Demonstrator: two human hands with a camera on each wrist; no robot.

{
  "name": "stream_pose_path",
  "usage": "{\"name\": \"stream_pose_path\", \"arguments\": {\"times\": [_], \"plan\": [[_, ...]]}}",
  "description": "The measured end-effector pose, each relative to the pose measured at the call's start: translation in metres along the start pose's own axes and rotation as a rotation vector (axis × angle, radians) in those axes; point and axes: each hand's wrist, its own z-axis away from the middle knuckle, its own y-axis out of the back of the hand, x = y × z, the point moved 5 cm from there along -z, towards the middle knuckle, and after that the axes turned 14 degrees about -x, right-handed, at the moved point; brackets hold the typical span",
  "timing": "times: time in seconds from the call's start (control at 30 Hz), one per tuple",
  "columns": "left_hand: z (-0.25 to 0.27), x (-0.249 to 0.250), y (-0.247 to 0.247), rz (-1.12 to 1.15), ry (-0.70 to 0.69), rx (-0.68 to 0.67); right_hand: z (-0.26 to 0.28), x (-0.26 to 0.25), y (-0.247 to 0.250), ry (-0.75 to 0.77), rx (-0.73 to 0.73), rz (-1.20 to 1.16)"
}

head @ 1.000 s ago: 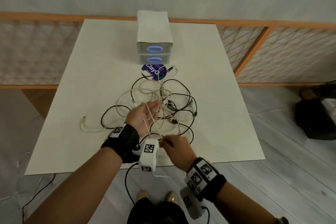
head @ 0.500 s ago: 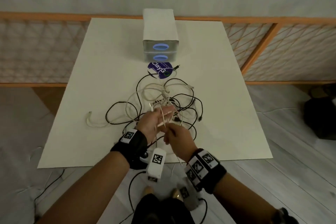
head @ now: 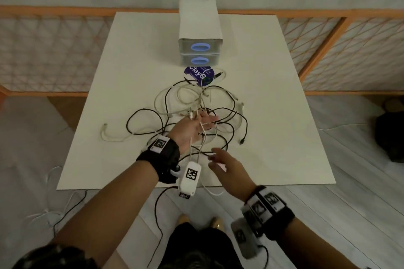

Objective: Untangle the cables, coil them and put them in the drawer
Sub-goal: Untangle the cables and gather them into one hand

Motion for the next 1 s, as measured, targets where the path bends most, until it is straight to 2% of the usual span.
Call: {"name": "stream_pose_path", "arguments": {"times": [0.1,0.17,0.23,0.3,0.4,0.5,0.6,0.7,0.77,0.8,0.87,0.93,1.0], "plan": [[0.004,-0.019,-0.008,-0.044,0.014,-0.017,-0.034,-0.024,0.002,0.054,0.040,-0.095],[0.006,-0.028,-0.005,-0.048,0.020,-0.041,-0.040,-0.032,0.007,0.039,0.119,-0.121],[0.007,-0.028,0.001,0.047,0.004,-0.074,-0.033,-0.033,0.007,0.035,0.161,-0.070],[0.005,-0.014,0.013,0.253,-0.061,-0.040,-0.014,-0.032,-0.003,0.029,0.087,-0.029],[0.003,0.018,0.031,0.576,-0.176,0.084,0.023,-0.001,-0.029,-0.042,-0.048,-0.022],[0.002,0.029,0.031,0.529,-0.156,0.097,0.045,0.043,-0.039,-0.161,-0.097,-0.029],[0.007,0.021,0.023,0.412,-0.123,0.082,0.043,0.066,-0.037,-0.226,-0.227,0.104],[0.010,0.019,0.033,0.530,-0.183,0.163,0.042,0.087,-0.036,-0.313,-0.396,0.271],[0.014,0.022,0.041,0.517,-0.216,0.185,0.045,0.100,-0.037,-0.383,-0.497,0.389],[0.017,0.022,0.042,0.468,-0.207,0.174,0.044,0.100,-0.035,-0.385,-0.496,0.430],[0.024,0.011,0.035,0.342,-0.133,0.124,0.033,0.078,-0.025,-0.284,-0.364,0.425],[0.033,-0.008,0.019,0.231,-0.024,0.055,0.016,0.040,-0.008,-0.146,-0.117,0.224],[0.041,-0.029,0.004,0.113,0.036,0.019,-0.004,0.003,0.006,-0.074,0.020,-0.045]]}}
